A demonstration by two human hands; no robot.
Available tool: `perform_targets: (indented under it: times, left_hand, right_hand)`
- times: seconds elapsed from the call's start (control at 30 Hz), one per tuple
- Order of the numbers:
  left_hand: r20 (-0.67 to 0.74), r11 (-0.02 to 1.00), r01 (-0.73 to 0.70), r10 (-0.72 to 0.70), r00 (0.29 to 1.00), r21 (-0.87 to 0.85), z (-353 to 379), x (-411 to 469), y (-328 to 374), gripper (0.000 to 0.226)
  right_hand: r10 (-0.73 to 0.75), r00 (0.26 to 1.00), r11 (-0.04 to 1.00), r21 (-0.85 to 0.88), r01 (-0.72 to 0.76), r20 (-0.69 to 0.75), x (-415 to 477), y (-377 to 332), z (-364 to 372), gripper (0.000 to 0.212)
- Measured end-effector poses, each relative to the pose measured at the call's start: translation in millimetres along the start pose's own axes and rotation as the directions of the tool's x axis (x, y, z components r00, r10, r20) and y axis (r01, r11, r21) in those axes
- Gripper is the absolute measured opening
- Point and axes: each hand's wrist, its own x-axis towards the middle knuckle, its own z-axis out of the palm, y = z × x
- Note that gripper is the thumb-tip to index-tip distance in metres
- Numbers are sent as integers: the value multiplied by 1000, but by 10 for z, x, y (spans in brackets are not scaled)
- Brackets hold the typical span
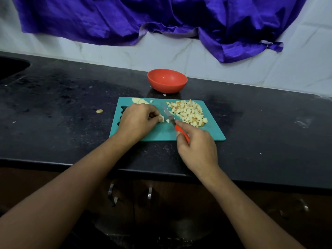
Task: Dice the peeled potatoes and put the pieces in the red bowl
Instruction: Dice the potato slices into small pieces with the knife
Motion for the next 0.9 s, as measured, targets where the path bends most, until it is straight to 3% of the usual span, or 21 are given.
perform_targets:
  times: [0.33, 0.9]
  left_hand:
    - [37, 1000, 1, 0, 999, -29, -28, -1, -2, 9]
    - [24, 997, 42, -41, 999, -69, -21, -22, -27, 8]
  right_hand:
    - [-29, 999, 999, -32, 30, 41, 101, -175, 140, 45]
    - [-142, 980, 920, -348, 182, 136, 65, -255, 132, 44]
